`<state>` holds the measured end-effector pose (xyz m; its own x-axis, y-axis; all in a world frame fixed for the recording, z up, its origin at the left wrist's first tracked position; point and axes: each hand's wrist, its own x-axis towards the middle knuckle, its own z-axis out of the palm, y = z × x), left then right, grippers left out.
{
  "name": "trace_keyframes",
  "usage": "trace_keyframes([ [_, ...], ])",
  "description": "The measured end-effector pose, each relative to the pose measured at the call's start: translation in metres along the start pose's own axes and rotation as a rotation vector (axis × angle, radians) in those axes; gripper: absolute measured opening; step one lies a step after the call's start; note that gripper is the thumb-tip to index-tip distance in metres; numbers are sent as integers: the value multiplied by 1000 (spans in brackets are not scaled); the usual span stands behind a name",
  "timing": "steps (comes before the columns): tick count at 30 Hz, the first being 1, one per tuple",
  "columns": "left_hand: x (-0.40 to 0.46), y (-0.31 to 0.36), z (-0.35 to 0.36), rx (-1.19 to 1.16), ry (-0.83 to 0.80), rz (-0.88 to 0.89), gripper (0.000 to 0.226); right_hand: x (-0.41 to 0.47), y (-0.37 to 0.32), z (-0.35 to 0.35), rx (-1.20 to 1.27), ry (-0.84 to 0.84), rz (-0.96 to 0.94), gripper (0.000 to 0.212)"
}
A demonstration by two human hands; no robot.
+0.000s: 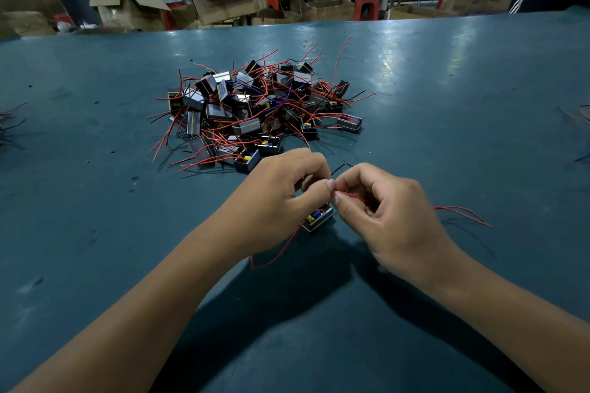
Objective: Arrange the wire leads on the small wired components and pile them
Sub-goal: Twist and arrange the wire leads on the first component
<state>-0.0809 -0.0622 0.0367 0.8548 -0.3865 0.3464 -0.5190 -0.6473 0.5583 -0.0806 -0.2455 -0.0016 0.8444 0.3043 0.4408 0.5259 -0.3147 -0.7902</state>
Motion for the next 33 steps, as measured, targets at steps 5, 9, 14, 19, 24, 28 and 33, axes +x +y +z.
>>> trace_keyframes([
  [5,0,0,0,4,-1,5,21,-1,1,0,31,-5,16,6],
  [9,-2,1,2,-112,-15,-56,21,-2,1,0,47,-3,23,6],
  [14,-1,4,7,-297,-25,-250,28,-2,-1,0,0,-1,-2,14],
  [19,0,-3,2,-474,-51,-357,38,-1,-4,-2,-92,7,-23,16],
  [24,-2,-21,-18,-98,14,120,8,0,-3,-7,-41,-24,6,17],
  [28,0,-23,-14,-6,39,273,13,0,-2,-8,-13,-50,9,10],
  [33,1,-25,-12,64,104,349,12,0,-1,-8,24,-71,10,9],
])
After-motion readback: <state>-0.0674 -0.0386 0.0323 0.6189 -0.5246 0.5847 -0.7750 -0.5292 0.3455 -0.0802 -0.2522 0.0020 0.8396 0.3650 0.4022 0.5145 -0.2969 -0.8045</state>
